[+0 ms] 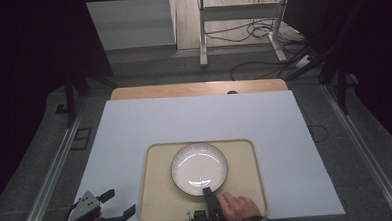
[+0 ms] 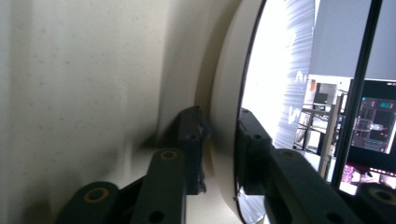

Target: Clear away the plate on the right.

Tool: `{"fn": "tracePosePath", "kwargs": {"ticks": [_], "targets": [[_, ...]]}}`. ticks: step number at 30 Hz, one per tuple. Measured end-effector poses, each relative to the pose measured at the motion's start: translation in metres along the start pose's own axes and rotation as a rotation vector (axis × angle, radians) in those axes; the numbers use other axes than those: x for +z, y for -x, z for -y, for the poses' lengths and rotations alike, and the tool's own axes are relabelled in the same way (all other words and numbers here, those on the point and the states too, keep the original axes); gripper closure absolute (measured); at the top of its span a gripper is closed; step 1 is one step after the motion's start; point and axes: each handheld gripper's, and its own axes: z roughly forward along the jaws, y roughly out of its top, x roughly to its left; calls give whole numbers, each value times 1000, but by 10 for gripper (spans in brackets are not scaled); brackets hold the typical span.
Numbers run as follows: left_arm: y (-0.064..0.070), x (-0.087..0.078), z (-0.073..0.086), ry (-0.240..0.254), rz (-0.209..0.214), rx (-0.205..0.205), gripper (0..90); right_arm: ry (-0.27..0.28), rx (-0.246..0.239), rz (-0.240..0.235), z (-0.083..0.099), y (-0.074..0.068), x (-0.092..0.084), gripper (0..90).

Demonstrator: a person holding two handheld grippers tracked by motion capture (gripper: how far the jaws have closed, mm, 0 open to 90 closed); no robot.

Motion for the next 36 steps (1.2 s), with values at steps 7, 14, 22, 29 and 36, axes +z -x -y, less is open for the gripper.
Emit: {"fn": "tracePosePath", "kwargs": {"ticks": [7,14,22,29,36], "targets": [[0,0,0,0,-1,-3,62,2,16,-2,1,1,-1,678],[0,0,0,-2,-1,0,62,13,47,-18,3,6,-3,606],[0,0,0,-1,-1,-1,62,44,73,-20,5,8,-6,590],[0,0,0,-1,-1,-1,62,69,94,-31,7,11,-12,589],[0,0,0,-1,-1,-2,62,84,116,-41,10,15,-17,587]]}}
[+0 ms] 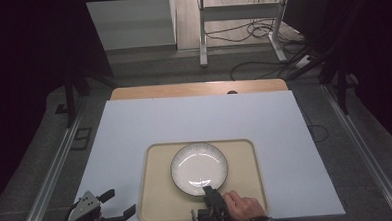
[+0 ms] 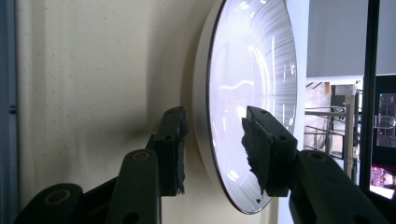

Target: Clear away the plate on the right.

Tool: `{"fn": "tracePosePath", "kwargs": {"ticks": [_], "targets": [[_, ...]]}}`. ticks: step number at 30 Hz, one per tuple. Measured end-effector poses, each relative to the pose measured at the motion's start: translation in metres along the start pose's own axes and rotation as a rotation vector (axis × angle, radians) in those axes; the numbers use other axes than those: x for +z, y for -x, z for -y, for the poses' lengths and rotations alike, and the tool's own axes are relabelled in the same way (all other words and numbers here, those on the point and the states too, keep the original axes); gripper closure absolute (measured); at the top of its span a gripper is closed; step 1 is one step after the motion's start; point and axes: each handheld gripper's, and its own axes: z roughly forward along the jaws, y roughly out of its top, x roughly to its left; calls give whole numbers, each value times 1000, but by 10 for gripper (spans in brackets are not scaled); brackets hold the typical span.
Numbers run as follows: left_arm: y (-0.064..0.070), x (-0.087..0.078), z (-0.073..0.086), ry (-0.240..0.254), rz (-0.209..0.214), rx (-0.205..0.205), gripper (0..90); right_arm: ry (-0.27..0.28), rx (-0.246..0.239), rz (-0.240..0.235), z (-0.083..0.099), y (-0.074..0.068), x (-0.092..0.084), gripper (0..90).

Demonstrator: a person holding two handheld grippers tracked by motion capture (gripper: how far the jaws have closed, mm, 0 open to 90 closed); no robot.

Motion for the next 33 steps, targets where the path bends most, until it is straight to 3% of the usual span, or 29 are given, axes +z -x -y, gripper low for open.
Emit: {"fn": "tracePosePath", "kwargs": {"ticks": [13,33], "targets": [[0,0,0,0,0,-1,62,45,61,-11,5,7,-7,566],[0,0,0,0,0,-3,62,69,162,-41,16,21,-14,525]]}}
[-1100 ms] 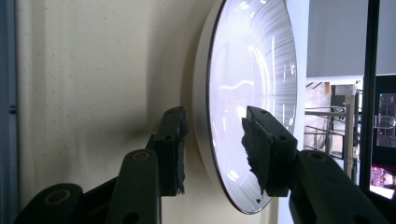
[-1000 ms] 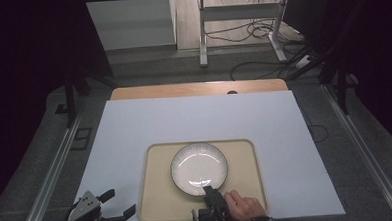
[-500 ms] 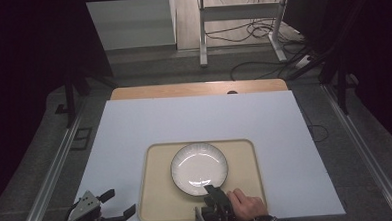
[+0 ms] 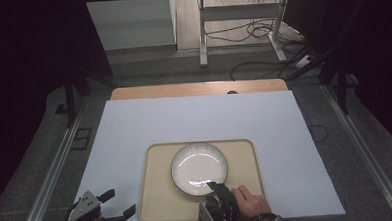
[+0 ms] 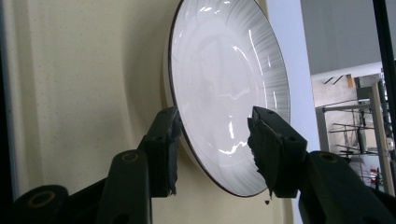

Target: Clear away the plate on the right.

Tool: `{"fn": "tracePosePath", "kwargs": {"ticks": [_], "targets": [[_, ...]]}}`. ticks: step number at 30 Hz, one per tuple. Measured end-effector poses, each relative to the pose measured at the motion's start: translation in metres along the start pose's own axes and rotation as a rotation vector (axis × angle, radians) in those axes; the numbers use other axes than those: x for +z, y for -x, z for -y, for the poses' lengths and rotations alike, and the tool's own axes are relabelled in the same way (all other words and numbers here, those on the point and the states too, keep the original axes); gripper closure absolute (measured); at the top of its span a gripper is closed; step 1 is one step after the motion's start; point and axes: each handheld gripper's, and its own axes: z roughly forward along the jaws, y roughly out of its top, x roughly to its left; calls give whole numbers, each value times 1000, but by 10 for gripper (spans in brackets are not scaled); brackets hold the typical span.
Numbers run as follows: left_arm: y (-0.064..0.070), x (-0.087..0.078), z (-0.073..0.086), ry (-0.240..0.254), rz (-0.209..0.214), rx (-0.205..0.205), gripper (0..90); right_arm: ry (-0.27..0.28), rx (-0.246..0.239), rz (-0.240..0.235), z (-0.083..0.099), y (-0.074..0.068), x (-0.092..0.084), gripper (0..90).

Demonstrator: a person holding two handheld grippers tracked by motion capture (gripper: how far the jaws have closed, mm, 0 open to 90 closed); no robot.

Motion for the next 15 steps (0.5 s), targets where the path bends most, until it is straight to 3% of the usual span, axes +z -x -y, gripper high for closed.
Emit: {"fn": "tracePosePath", "kwargs": {"ticks": [15], "targets": [[0,0,0,0,-1,0,62,15,107,-21,10,13,-2,437]]}}
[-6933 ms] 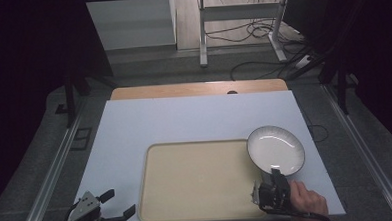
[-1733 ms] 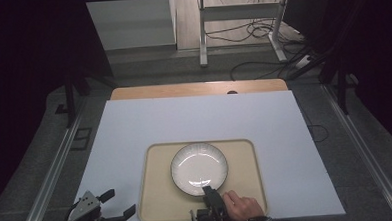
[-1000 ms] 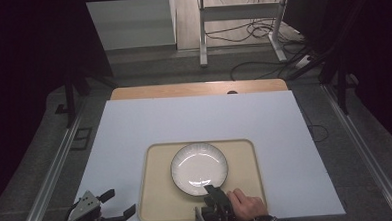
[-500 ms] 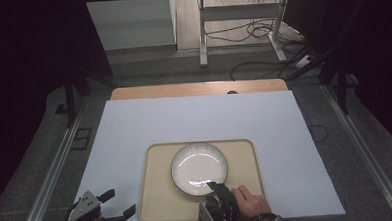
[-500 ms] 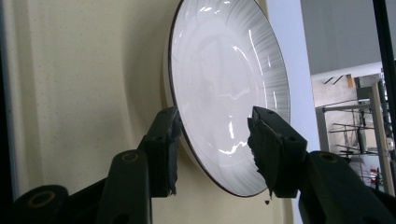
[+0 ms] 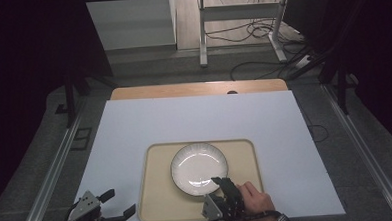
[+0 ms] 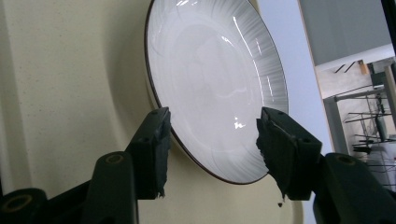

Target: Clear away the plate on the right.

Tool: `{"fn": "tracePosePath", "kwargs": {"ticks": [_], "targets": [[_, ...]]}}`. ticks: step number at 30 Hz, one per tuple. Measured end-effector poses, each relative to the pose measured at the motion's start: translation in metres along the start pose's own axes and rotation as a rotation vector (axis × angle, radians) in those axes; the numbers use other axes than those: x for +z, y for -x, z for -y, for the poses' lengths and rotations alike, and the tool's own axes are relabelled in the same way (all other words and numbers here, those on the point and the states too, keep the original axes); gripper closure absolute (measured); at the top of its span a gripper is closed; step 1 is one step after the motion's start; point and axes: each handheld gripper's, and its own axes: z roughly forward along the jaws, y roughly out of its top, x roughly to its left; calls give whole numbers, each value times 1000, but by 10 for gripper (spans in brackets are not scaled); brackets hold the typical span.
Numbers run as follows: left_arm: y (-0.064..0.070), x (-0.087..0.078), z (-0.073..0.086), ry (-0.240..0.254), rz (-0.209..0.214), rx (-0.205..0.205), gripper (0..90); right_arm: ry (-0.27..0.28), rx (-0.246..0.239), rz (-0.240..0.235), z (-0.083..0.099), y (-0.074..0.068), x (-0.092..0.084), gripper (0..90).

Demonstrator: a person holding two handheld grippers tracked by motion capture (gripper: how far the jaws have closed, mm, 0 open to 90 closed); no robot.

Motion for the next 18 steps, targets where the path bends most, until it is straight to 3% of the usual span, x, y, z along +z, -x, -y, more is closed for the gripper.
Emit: {"fn": "tracePosePath", "kwargs": {"ticks": [18], "targets": [[0,0,0,0,0,-1,61,22,154,-64,15,17,-5,376]]}}
